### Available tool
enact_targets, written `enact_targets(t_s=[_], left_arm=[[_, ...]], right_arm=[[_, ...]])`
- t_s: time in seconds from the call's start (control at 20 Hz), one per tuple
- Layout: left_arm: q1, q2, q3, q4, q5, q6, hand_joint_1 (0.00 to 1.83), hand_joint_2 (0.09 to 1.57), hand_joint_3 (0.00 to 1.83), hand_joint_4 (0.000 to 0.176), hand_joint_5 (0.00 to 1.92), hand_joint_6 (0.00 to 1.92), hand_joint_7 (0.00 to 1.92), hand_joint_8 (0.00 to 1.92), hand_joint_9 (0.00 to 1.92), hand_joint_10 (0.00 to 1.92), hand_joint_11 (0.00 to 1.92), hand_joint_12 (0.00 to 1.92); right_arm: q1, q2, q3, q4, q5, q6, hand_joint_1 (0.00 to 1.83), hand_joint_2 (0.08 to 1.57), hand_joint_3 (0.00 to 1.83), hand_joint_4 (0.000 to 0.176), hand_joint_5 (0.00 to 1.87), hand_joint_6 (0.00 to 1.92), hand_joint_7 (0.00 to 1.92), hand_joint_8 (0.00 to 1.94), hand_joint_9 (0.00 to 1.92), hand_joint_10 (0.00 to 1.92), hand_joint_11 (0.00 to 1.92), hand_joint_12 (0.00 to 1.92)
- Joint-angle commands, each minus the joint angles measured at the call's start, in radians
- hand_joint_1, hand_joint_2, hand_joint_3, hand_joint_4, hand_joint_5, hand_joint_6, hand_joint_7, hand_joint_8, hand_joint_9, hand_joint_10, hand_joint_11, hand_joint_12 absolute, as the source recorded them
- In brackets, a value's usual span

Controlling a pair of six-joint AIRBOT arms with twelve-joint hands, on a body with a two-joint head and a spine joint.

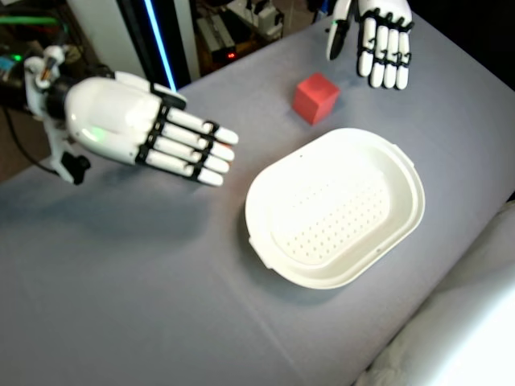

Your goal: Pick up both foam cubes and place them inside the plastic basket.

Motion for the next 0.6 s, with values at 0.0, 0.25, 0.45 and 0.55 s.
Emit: enact_targets(t_s=[0.0, 0.25, 0.45, 0.55], left_arm=[[-0.010, 0.000, 0.002, -0.009, -0.119, -0.009, 0.36, 1.18, 0.03, 0.078, 0.00, 0.00, 0.00, 0.00, 0.00, 0.00, 0.00, 0.00], [-0.009, -0.002, -0.010, 0.055, -0.092, -0.050, 0.42, 1.11, 0.00, 0.055, 0.00, 0.00, 0.00, 0.00, 0.00, 0.00, 0.00, 0.00], [-0.009, -0.030, -0.001, 0.108, -0.036, -0.101, 0.47, 1.03, 0.00, 0.026, 0.00, 0.00, 0.00, 0.00, 0.00, 0.00, 0.00, 0.00], [-0.011, -0.056, 0.011, 0.124, -0.004, -0.123, 0.49, 1.02, 0.00, 0.038, 0.00, 0.00, 0.00, 0.00, 0.00, 0.00, 0.00, 0.00]], right_arm=[[0.007, -0.002, 0.002, 0.005, 0.115, 0.002, 0.34, 1.19, 0.02, 0.000, 0.00, 0.00, 0.00, 0.00, 0.00, 0.00, 0.00, 0.00], [0.007, -0.002, -0.005, -0.048, 0.113, 0.051, 0.44, 1.14, 0.00, 0.000, 0.00, 0.00, 0.00, 0.00, 0.00, 0.00, 0.00, 0.00], [0.007, -0.032, 0.011, -0.067, 0.068, 0.078, 0.52, 1.04, 0.00, 0.000, 0.00, 0.00, 0.00, 0.00, 0.00, 0.00, 0.00, 0.00], [0.009, -0.054, 0.025, -0.067, 0.034, 0.081, 0.58, 1.02, 0.00, 0.000, 0.00, 0.00, 0.00, 0.00, 0.00, 0.00, 0.00, 0.00]])
